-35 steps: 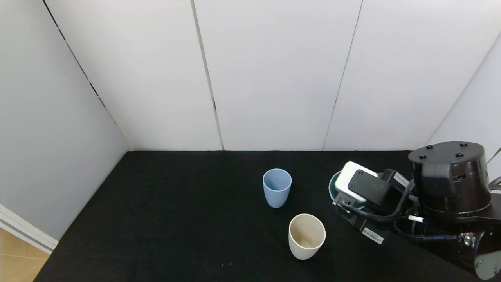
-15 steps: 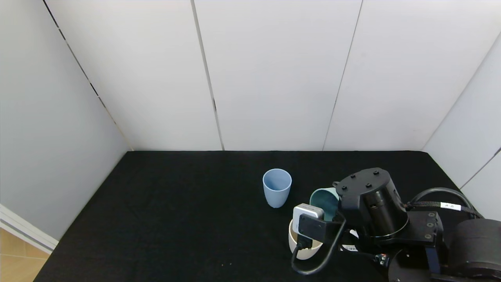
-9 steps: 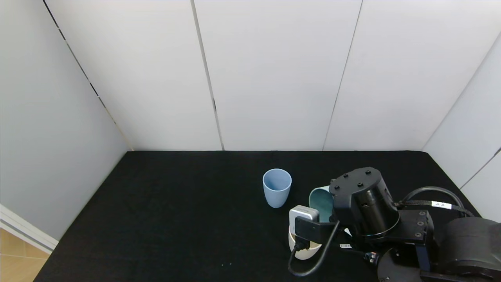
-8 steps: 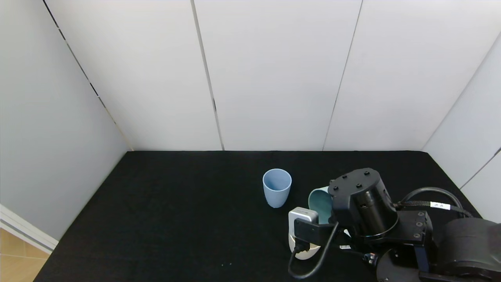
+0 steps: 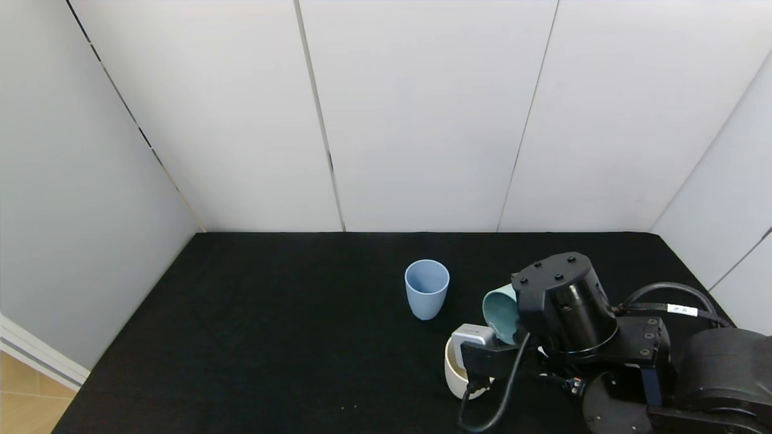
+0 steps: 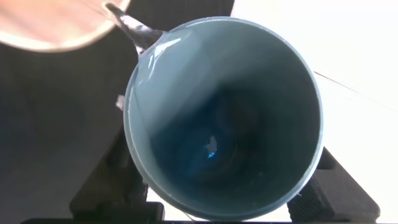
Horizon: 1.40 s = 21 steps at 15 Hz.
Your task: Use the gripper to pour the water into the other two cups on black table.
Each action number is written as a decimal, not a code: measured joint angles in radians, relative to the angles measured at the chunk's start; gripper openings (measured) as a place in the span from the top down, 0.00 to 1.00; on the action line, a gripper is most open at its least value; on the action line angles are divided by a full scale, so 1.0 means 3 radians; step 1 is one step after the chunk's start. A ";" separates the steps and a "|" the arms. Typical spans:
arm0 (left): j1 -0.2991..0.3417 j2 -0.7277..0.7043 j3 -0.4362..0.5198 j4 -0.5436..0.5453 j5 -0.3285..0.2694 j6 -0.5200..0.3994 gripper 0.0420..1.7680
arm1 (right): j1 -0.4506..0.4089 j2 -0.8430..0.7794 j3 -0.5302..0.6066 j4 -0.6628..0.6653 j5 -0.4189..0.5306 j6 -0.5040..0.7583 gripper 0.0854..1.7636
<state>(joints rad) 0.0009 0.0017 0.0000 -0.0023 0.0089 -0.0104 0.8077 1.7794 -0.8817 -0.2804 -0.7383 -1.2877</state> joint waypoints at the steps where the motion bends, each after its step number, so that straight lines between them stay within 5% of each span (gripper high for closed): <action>1: 0.0000 0.0000 0.0000 -0.0001 0.0000 0.0000 0.03 | -0.0015 -0.0003 -0.0011 -0.0001 -0.0001 -0.0057 0.34; 11: 0.0001 0.0000 0.0000 -0.0001 0.0000 0.0001 0.03 | -0.0160 -0.0027 -0.0130 -0.0001 0.0000 -0.0624 0.34; 21: 0.0001 0.0000 0.0000 -0.0001 -0.0001 0.0001 0.03 | -0.0146 -0.0067 -0.0152 -0.0014 0.0021 -0.0706 0.34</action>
<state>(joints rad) 0.0013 0.0017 0.0000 -0.0028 0.0085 -0.0100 0.7638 1.7594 -0.9274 -0.2847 -0.7321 -1.4996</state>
